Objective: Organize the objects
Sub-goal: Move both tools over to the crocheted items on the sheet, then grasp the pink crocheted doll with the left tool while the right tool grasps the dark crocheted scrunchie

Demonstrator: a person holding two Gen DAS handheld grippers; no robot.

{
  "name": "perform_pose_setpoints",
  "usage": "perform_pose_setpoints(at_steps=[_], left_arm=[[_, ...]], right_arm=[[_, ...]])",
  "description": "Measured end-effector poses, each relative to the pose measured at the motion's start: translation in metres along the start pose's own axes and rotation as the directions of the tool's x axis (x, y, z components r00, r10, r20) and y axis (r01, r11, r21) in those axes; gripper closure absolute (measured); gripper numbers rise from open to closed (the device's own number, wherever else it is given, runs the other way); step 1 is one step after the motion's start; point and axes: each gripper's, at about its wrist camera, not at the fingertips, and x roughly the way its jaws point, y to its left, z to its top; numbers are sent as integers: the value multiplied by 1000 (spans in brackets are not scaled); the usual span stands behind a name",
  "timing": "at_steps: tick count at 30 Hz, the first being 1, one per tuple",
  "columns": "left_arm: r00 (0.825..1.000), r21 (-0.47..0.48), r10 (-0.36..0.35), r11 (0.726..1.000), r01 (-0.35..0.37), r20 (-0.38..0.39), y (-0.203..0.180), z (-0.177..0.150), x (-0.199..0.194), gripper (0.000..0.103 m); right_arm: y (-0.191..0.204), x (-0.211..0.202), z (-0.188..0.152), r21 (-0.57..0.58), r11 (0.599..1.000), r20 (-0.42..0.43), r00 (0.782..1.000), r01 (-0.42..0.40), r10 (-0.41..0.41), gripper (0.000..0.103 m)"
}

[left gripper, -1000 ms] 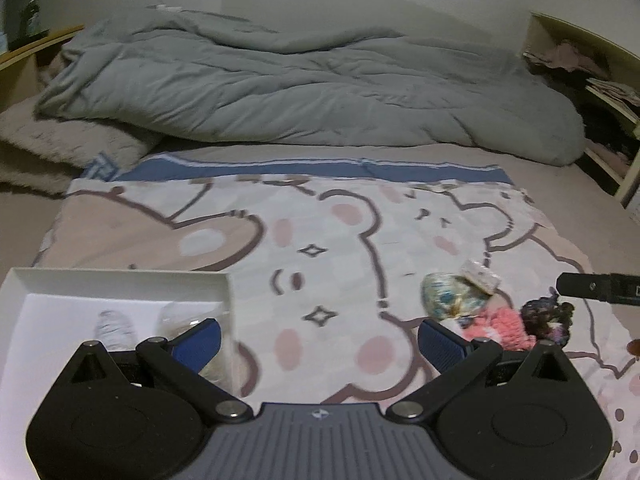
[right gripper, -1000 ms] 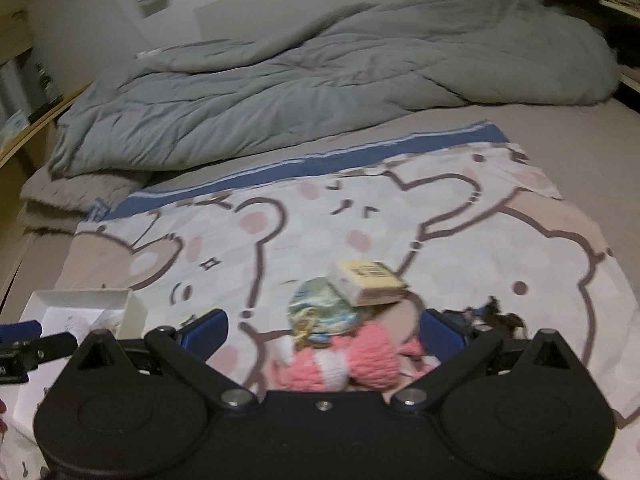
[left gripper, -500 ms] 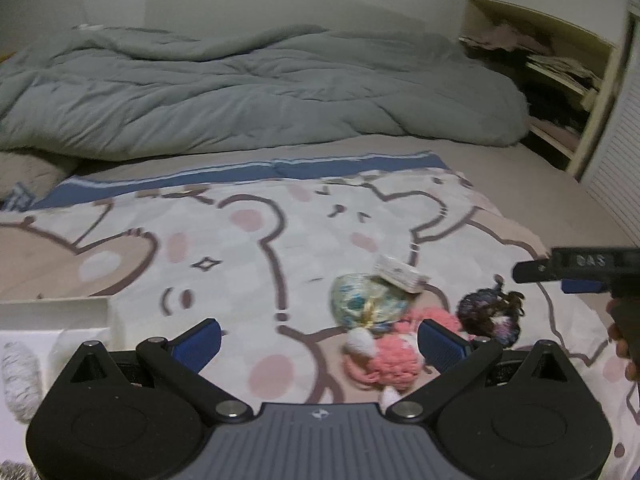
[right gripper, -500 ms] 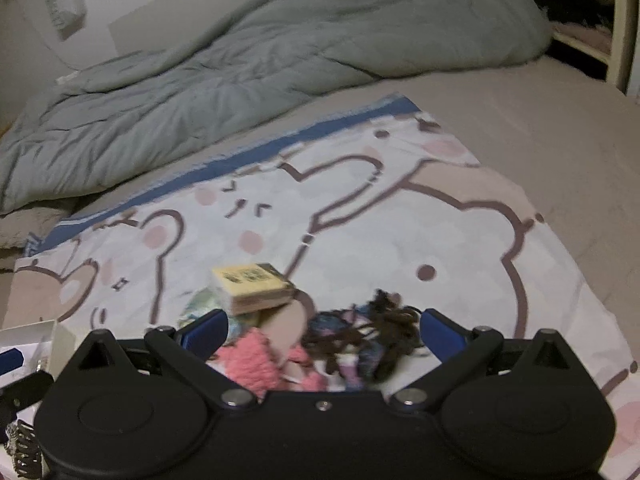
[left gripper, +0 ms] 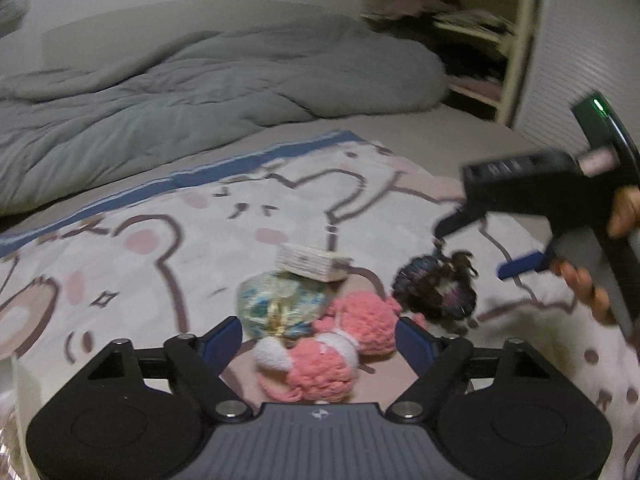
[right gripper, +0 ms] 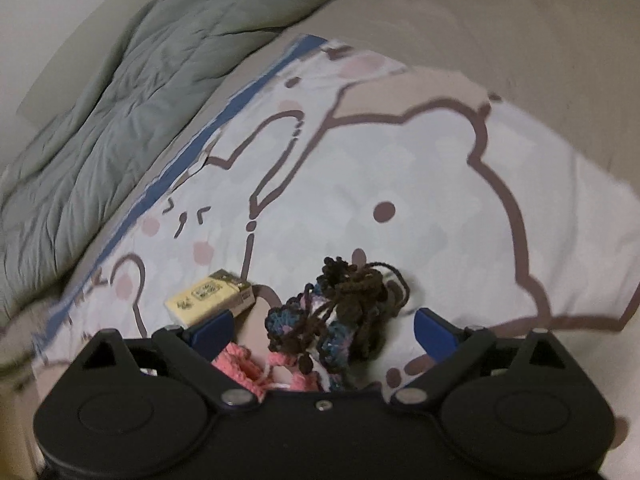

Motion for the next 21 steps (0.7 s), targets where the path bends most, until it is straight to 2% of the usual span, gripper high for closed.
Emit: perform_pose_setpoints(at_steps=[4, 8, 12, 16, 21], left_arm=[[999, 72, -48, 996, 49, -19, -6, -6, 15, 30], [992, 68, -123, 990, 124, -24, 0, -8, 27, 38], [986, 79, -165, 983, 167, -28, 5, -9, 40, 42], [983, 84, -179, 980, 183, -47, 8, -11, 53, 42], [988, 131, -139, 981, 146, -64, 8, -13, 65, 43]], right_arm=[[-4, 10, 2, 43, 999, -21, 1000, -8, 9, 10], [-3, 20, 2, 32, 999, -44, 999, 5, -3, 13], [-4, 27, 4, 31, 1000, -55, 999, 5, -3, 15], [-5, 34, 5, 41, 999, -72, 997, -1, 4, 19], [-9, 43, 4, 60, 998, -109, 994, 9, -2, 20]])
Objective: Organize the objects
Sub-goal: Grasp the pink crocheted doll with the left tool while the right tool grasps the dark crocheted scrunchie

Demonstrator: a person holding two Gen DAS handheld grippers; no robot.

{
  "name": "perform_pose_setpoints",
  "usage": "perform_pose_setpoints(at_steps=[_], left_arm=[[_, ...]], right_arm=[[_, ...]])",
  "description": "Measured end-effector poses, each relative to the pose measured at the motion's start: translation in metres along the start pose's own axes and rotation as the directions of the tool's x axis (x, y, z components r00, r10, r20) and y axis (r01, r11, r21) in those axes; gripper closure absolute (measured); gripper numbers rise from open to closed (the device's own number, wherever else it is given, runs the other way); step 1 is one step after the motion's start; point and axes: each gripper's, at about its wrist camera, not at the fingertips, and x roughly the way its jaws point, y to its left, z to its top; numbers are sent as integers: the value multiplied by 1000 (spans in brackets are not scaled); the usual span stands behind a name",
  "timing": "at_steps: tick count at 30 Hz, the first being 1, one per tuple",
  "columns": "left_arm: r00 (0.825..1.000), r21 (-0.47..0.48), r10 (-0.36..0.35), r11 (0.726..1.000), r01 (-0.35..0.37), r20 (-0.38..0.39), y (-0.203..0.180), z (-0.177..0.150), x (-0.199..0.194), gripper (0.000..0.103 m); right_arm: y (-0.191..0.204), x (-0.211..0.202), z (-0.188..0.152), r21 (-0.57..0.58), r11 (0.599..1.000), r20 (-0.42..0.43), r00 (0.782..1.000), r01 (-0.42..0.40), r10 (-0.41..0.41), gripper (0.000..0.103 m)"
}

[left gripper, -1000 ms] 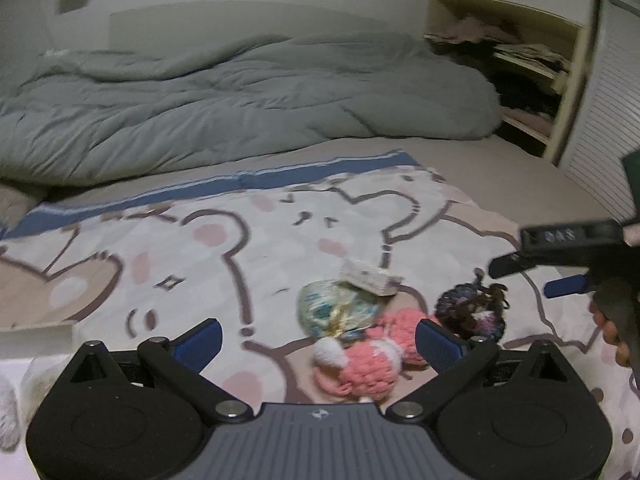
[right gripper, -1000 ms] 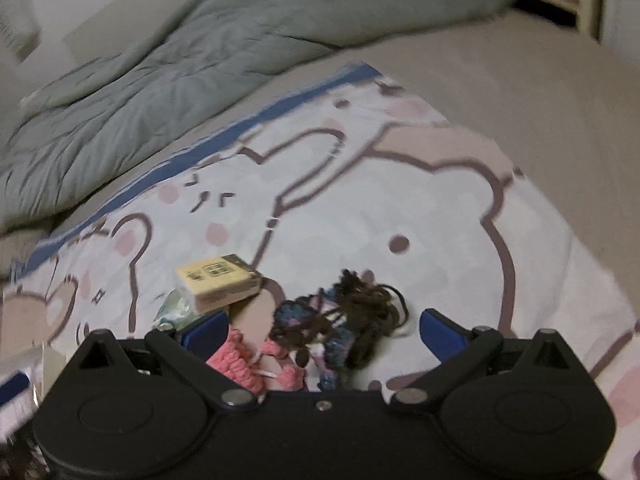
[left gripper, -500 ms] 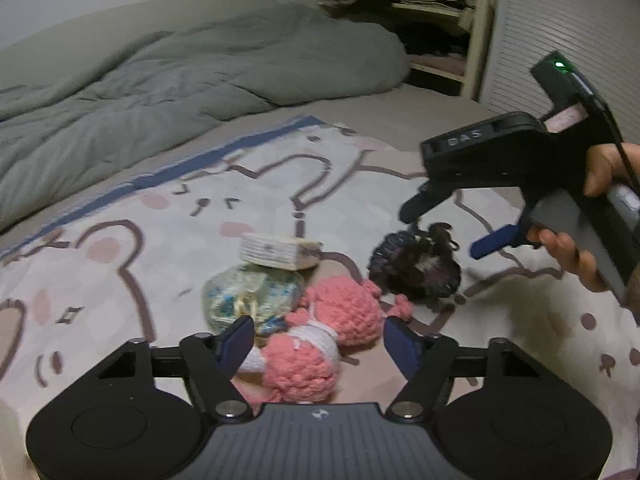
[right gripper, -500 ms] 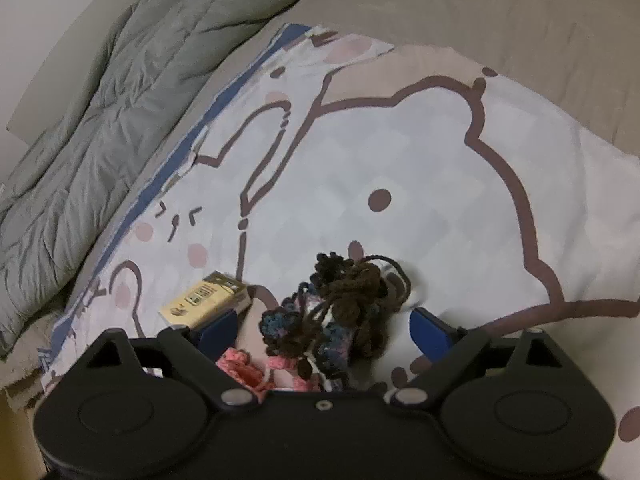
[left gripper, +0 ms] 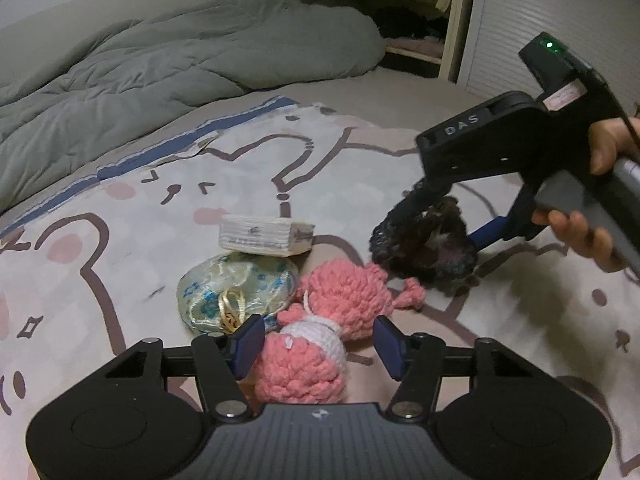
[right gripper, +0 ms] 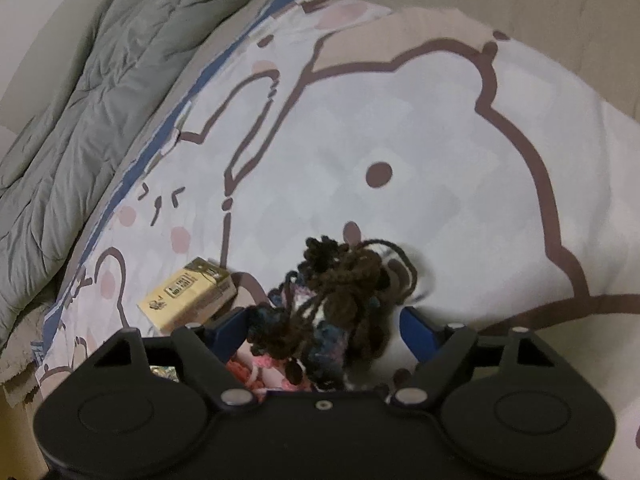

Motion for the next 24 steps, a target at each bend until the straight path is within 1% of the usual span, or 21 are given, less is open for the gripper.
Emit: perform_pose_setpoints(at_steps=[5, 7, 8, 9, 11, 12, 14, 15, 16, 17, 21, 24], left_arm=[[998, 62, 42, 997, -39, -47, -3, -5, 9, 43], [997, 102, 64, 993, -58, -52, -7, -7, 11, 43], [996, 113, 74, 991, -67, -56, -9, -7, 12, 44], [995, 116, 85, 990, -77, -61, -10, -7, 11, 49], [993, 106, 95, 991, -87, -71, -9, -6, 11, 51], [993, 100, 93, 991, -85, -78, -9, -5, 10, 51], [992, 100, 91, 992, -82, -88, -9, -5, 9, 52], [992, 98, 92, 992, -83, -92, -9, -4, 8, 52], [991, 93, 92, 992, -83, -95, -8, -4, 7, 52], [991, 87, 92, 993, -83, -98, -8, -3, 6, 52], [989, 66, 97, 994, -90, -109, -8, 0, 1, 53], [990, 50, 101, 994, -96, -98, -7, 0, -5, 53]], right_arm=[[-6, 4, 0, 5, 1000, -6, 1000, 10, -10, 23], [-6, 4, 0, -2, 1000, -5, 1000, 5, -5, 26], [-5, 4, 0, -8, 1000, -4, 1000, -1, 1, 30], [-4, 4, 0, -16, 1000, -6, 1000, -11, 10, 35], [-2, 4, -2, -26, 999, -18, 999, -33, 33, 40], [-1, 5, -3, -33, 999, -23, 999, -41, 41, 45], [2, 5, -5, -65, 997, -31, 998, -47, 46, 48], [4, 4, -6, -87, 995, -25, 999, -44, 42, 53], [6, 2, -7, -105, 994, -16, 999, -44, 42, 55], [7, -1, -8, -117, 992, -6, 999, -47, 47, 60], [9, -14, -7, -140, 989, 40, 998, -48, 54, 62], [8, -22, -6, -145, 988, 69, 996, -49, 60, 63]])
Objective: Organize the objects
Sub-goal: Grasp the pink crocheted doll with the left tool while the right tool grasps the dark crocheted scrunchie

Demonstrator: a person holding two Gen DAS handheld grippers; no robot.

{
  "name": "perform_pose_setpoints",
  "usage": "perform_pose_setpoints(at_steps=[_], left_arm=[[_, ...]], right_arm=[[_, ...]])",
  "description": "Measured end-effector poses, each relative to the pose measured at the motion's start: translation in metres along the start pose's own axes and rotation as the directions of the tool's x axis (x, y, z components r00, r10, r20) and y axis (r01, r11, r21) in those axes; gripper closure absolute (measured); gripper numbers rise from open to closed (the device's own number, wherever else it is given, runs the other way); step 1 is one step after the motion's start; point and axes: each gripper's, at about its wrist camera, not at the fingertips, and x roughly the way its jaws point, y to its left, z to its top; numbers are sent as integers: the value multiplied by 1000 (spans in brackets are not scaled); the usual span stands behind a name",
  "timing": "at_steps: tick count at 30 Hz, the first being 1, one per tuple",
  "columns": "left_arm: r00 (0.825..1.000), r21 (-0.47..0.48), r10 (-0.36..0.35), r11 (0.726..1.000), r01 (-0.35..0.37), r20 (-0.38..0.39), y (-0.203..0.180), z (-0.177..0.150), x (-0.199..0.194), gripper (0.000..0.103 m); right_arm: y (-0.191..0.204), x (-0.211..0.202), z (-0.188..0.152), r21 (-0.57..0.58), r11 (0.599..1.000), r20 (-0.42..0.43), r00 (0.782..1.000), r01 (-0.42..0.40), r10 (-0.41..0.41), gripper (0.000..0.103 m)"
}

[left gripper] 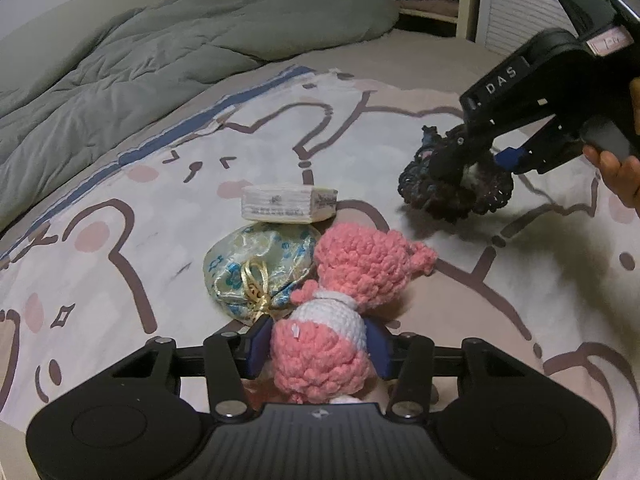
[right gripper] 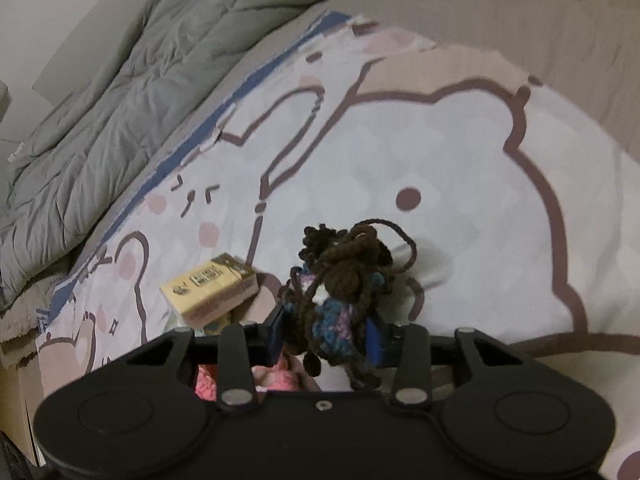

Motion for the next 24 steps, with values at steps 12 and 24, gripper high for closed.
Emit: perform_pose_setpoints(at_steps=[12, 24], left_arm=[[995, -92, 43, 995, -35, 89, 11, 9, -53, 53], [985, -174, 106, 981, -82, 139, 27, 1, -105, 53]], right_arm=[[22, -35, -6, -73, 997, 93, 995, -21, 28, 63], [50, -64, -27, -162, 985, 130, 988, -61, 82, 63]])
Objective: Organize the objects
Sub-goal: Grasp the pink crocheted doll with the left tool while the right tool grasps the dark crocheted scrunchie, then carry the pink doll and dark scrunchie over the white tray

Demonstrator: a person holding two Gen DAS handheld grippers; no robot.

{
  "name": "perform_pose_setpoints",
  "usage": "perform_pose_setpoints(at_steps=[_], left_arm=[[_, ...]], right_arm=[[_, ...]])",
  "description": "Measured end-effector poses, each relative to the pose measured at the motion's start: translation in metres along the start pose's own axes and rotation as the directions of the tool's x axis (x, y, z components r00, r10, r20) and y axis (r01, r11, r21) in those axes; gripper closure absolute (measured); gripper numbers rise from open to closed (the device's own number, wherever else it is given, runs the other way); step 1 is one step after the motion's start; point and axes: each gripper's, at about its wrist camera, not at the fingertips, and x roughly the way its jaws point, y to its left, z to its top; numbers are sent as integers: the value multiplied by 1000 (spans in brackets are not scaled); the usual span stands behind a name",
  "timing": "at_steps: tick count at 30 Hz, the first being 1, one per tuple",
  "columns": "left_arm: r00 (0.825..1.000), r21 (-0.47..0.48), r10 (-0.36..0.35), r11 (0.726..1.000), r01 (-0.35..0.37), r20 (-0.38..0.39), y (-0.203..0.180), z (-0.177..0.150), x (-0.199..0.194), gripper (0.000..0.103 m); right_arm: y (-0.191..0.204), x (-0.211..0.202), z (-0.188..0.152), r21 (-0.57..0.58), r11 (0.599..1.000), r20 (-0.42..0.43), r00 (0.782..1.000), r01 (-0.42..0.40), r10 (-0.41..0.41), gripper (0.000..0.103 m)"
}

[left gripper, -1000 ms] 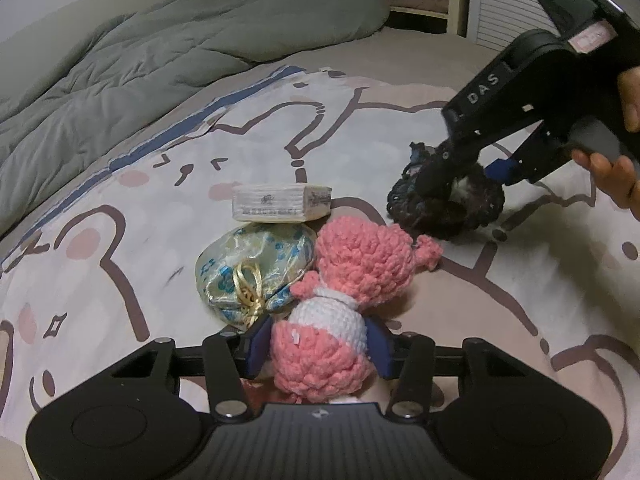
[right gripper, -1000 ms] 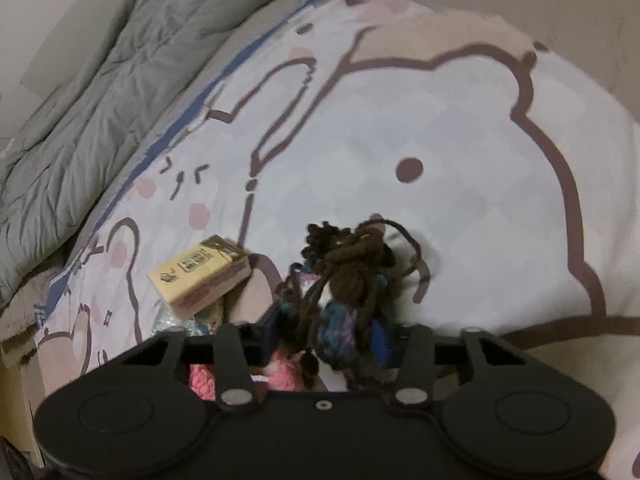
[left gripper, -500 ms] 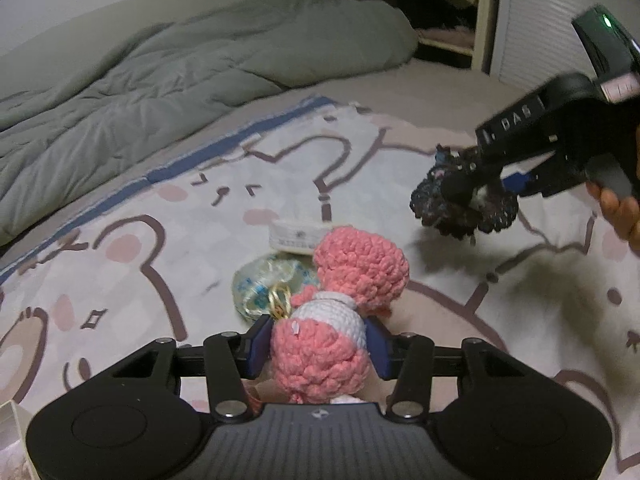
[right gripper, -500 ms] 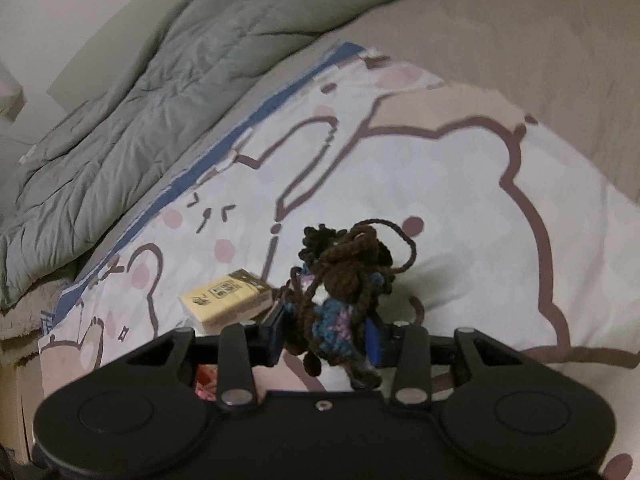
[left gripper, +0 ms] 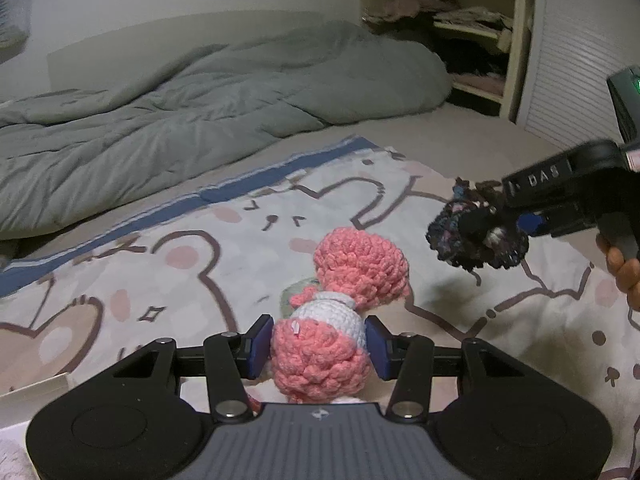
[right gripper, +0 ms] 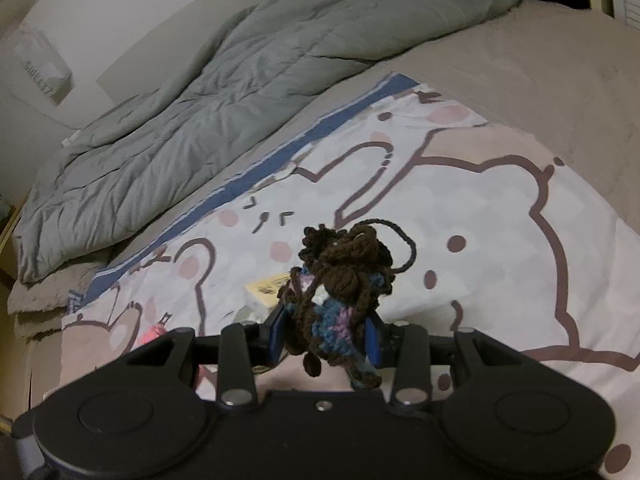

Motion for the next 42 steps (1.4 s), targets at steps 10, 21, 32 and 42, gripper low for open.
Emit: perform_pose_setpoints(at_steps=[10, 21, 32, 42], left_arm=[[994, -110, 109, 988, -106, 20, 55, -19, -54, 53], [972, -257, 232, 941, -219, 22, 123, -45, -117, 53], [944, -379, 328, 873, -308, -12, 181, -92, -172, 53], [917, -435, 394, 816, -381, -64, 219, -137, -208, 52]], right_arm=[[43, -5, -15, -72, 995, -6, 998, -64, 64, 63], [120, 7, -49, -167, 975, -60, 988, -149, 140, 63], [201, 11, -93, -285, 920, -126, 962, -269, 242, 63], [266, 15, -132, -373, 850, -185, 928, -371, 324, 63]])
